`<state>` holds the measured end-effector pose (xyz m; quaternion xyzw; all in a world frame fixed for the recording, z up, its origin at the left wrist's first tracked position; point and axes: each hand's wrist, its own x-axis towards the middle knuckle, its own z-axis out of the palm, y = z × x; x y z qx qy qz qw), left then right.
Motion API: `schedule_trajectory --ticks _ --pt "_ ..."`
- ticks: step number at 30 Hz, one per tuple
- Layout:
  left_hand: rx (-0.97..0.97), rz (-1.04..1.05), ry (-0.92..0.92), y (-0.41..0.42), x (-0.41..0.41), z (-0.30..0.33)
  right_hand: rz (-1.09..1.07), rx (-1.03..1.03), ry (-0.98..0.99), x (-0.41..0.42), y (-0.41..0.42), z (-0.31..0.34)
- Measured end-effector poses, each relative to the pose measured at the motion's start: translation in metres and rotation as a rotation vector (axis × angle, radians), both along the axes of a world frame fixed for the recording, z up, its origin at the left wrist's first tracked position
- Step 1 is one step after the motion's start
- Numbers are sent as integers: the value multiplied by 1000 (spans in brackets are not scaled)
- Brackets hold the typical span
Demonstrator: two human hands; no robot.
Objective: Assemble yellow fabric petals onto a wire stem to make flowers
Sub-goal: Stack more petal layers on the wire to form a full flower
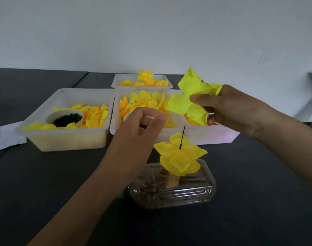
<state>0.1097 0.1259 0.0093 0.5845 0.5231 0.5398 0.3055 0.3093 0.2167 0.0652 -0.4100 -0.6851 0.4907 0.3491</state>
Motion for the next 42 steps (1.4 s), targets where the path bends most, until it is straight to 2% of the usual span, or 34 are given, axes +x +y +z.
schedule_trajectory --ticks 5,11,17,25,33,35,39,42 --pt "-11 -100 -41 -14 11 16 155 -107 4 -10 -48 -7" --pt "-48 -125 -135 -28 12 24 122 -140 160 -3 -72 -11" --pt "-22 -184 -43 -37 6 29 182 -283 274 4 -75 -11" --pt "-88 -184 15 -44 2 31 277 -434 298 17 -76 -17" --pt "-140 -228 -85 -48 5 30 387 -389 253 14 -94 -27" --pt "-136 -228 -115 -47 6 29 334 -442 329 7 -98 -30" --pt "-134 -265 -214 -47 6 23 274 -599 623 -1 -104 -32" --pt "-130 -301 -265 -49 8 21 333 -631 660 -4 -112 -34"
